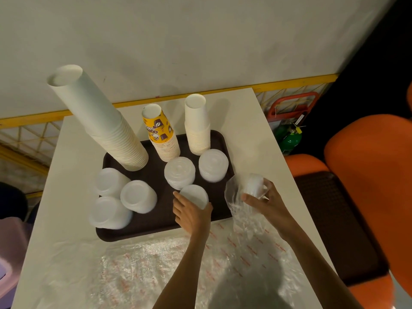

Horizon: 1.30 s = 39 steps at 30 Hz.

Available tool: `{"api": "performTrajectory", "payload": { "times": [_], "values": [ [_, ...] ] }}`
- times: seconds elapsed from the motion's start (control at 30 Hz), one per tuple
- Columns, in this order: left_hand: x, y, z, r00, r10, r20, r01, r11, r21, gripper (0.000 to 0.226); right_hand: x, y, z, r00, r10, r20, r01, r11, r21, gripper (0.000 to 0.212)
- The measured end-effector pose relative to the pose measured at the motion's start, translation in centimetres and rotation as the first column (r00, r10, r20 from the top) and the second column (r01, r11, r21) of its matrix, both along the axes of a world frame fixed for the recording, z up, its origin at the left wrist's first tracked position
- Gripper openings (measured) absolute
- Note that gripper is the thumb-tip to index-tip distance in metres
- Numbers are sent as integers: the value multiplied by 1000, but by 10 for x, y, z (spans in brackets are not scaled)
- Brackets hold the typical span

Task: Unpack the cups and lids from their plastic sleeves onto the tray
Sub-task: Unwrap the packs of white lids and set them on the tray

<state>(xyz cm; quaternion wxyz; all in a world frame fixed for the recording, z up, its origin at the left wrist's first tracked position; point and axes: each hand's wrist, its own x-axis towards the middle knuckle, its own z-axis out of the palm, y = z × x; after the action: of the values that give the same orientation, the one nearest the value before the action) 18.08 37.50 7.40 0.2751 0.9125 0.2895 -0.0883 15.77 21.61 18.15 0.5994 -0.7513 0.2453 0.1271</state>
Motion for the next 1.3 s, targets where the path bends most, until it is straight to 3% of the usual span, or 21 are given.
{"api": "performTrajectory", "payload": {
  "times": [0.63, 0.77, 0.93, 1.1, 1.2, 1.3],
  "values": [
    [0, 4, -1, 997, -81, 4, 81, 996, 38, 116, 0, 2, -3, 1000, 17, -3, -17, 1000, -5, 78],
    [0, 2, 1, 996, -91, 9, 91, 996, -10, 121, -1, 1, 0, 1000, 8, 7, -8, 1000, 26, 78],
    [-10, 7, 14, 990, -65, 122, 87, 979, -185, 123, -1, -1, 2, 1000, -11, 23, 9, 998, 59, 78],
    [-26, 19, 59, 912, 124, 390, 63, 899, -434, 91, -4, 4, 7, 998, 23, 56, -30, 992, 121, 76],
    [-30, 23, 106, 795, 213, 568, 213, 778, -591, 55, -9, 6, 11, 995, 71, 73, -84, 979, 185, 73],
    [-34, 18, 145, 736, 179, 653, 401, 662, -633, 27, -13, 10, 18, 986, 119, 114, -139, 971, 194, 73]
  ]
}}
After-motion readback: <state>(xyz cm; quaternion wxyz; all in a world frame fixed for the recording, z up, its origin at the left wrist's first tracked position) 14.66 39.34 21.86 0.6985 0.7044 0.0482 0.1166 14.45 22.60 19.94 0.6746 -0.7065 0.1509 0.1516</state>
